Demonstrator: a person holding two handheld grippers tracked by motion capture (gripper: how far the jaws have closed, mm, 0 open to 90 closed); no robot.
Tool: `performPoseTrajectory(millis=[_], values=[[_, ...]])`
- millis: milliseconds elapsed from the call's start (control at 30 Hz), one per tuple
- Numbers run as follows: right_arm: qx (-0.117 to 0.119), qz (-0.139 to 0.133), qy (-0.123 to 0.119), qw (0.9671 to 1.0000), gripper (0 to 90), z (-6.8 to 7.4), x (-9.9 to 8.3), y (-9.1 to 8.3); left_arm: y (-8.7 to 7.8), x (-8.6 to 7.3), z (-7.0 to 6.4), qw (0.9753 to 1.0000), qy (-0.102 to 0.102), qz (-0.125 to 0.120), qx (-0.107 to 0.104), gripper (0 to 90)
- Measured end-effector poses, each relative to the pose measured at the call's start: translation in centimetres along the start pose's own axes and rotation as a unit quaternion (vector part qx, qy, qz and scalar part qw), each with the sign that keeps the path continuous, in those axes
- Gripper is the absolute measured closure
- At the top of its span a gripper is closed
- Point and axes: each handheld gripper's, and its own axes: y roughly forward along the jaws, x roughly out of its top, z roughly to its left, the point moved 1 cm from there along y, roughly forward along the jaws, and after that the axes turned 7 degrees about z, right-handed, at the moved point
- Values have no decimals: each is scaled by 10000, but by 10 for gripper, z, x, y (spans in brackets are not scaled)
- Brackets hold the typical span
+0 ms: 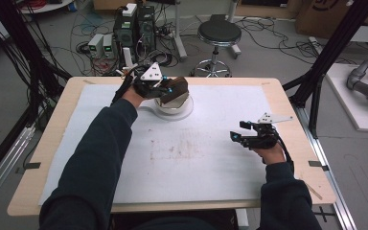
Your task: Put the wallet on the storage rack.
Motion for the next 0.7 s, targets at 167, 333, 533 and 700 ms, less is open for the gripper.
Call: performPoseTrajectory(millis=[167, 333, 533, 700], values=[[16, 14, -6, 10000, 270, 0, 0, 0, 10, -6, 0, 9994, 61, 333, 20, 676], [3, 8, 6, 10000, 270, 0, -1, -1, 21, -12, 0, 9982, -97, 588, 18, 669], [10, -19, -18, 10000, 270, -1, -2, -3, 26, -21, 1, 9939, -976, 515, 49, 554], [31, 15, 31, 10000, 270, -1, -3, -3, 11, -33, 2, 9871, -1557, 337, 171, 475]])
